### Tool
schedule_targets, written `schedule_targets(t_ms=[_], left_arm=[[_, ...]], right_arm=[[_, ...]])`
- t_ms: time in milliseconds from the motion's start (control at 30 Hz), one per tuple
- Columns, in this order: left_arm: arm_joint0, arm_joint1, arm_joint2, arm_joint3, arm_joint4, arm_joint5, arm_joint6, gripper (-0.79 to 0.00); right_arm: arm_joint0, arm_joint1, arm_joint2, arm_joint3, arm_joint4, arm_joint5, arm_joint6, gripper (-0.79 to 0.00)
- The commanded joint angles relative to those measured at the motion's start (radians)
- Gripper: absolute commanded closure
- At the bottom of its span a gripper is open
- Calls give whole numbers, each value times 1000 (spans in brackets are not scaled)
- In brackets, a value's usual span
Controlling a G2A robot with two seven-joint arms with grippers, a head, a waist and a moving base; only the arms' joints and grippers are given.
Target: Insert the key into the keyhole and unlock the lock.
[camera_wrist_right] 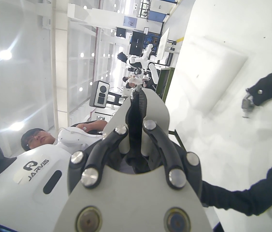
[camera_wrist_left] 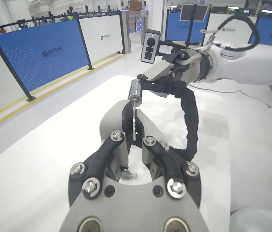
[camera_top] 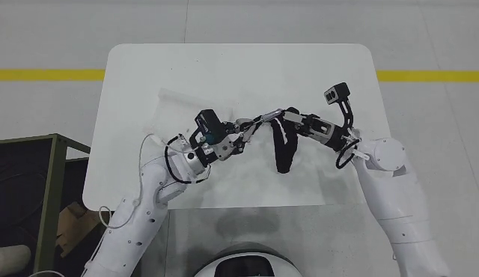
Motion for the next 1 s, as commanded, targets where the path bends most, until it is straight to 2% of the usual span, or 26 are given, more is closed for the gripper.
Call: schedule_targets(t_ms=[0,133,233,267,300,400,433,467,500,733,967], left_arm=[[3,-7,-19,7,-279,61,-77,-785],[27,-22,-68,-13,-886,270,-206,-785],[52,-37,-93,5,-1591,441,-351,-785],[48,-39,-100,21,-1734,491,-421,-785],[47,-38,-108,40,-1793,503,-465,-785],[54,-37,-112,66,-1831,496,-547,-785],[53,-34,-119,69,-1798,494,-569,-785],[53,-32,-124,65,-1773,487,-584,-785],[56,-32,-128,61,-1768,478,-586,-785],[56,-32,-128,61,-1768,478,-586,-785],[56,-32,-128,61,-1768,478,-586,-785]], right_arm=[[-1,0,-2,7,-60,-3,-59,0],[10,-2,-27,48,-143,22,-136,0],[36,-8,-72,117,-156,40,-138,0],[47,-10,-88,143,-160,50,-131,0],[58,-13,-102,164,-158,56,-125,0],[88,-17,-130,217,-173,64,-117,0],[96,-18,-138,229,-178,75,-109,0],[106,-18,-147,239,-192,90,-93,-486],[118,-17,-158,247,-225,103,-74,-785],[120,-4,-140,190,-482,62,-239,-785],[-39,11,-41,-20,-547,-67,-479,-785]])
